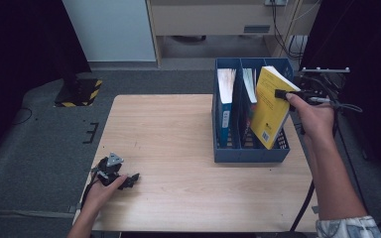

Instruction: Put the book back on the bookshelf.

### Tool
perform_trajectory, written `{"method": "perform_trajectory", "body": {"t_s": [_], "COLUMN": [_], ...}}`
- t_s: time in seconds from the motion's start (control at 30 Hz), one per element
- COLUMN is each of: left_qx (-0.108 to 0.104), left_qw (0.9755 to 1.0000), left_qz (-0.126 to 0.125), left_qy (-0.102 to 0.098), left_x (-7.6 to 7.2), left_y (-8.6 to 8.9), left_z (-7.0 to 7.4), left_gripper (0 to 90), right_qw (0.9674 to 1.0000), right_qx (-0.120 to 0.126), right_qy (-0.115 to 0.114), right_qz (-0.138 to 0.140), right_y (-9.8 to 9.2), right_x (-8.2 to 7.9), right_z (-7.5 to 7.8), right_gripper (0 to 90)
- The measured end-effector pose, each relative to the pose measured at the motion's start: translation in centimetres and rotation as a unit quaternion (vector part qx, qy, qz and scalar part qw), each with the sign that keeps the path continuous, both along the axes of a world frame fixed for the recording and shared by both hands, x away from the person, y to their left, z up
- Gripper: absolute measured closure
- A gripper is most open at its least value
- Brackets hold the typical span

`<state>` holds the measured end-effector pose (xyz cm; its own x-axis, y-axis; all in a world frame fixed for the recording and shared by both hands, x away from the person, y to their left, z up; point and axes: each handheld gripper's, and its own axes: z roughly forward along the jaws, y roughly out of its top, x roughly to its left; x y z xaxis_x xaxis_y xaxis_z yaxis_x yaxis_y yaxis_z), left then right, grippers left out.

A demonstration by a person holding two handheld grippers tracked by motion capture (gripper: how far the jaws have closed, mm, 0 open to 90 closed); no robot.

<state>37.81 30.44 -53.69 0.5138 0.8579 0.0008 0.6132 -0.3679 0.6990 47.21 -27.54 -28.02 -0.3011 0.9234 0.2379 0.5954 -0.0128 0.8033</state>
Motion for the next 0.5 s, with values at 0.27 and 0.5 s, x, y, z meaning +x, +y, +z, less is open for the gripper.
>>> {"method": "perform_trajectory", "body": {"t_s": [0.27,0.5], "left_qx": [0.000,0.000], "left_qw": [1.0000,1.0000], "left_qz": [0.000,0.000], "left_qy": [-0.001,-0.001], "left_x": [0.0,0.0], "left_y": [0.0,0.0], "left_z": [0.0,0.0], "left_gripper": [0.0,0.0], "right_qw": [0.9995,0.9990], "right_qx": [-0.002,0.002], "right_qy": [-0.004,-0.009], "right_qz": [-0.030,-0.043], "right_y": [1.4,1.9], "right_x": [1.7,2.2], "right_z": [-0.7,-1.1], "right_gripper": [75.3,75.2]}}
